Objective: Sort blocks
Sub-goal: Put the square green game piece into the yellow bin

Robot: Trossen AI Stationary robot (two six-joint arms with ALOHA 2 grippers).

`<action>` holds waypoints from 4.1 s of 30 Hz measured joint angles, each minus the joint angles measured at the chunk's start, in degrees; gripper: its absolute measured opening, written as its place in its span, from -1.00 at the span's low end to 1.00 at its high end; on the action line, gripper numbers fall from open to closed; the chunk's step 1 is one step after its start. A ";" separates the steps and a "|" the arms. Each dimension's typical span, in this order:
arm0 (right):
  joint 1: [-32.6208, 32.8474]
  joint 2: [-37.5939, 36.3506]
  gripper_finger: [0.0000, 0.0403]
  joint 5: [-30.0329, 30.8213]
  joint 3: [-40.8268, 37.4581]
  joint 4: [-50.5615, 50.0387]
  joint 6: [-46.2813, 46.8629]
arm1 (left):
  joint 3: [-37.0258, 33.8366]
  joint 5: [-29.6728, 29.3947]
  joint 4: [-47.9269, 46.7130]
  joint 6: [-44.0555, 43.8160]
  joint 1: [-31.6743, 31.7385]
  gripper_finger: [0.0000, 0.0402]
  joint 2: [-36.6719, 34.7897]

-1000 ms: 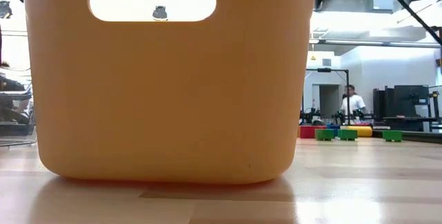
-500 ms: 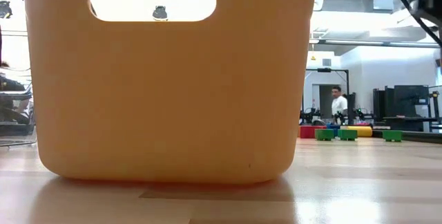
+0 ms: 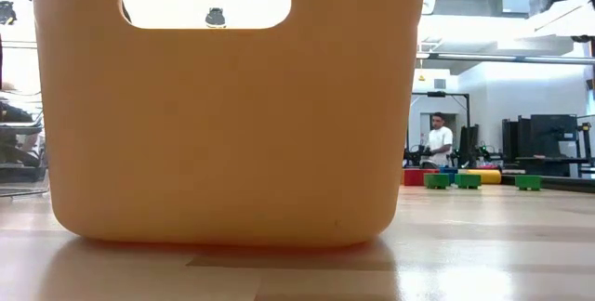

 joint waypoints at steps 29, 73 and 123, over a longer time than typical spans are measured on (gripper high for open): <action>14.53 5.73 0.46 18.34 -0.04 -2.96 1.14 | -0.01 1.18 1.07 3.73 0.00 -0.14 0.02; 16.60 9.94 0.23 27.48 -4.33 5.86 -1.96 | -0.02 1.16 -0.44 3.09 0.02 -0.14 0.02; -30.45 12.62 -0.44 20.41 23.86 13.90 -80.47 | -10.13 -4.20 14.21 -2.63 -4.68 -0.14 0.02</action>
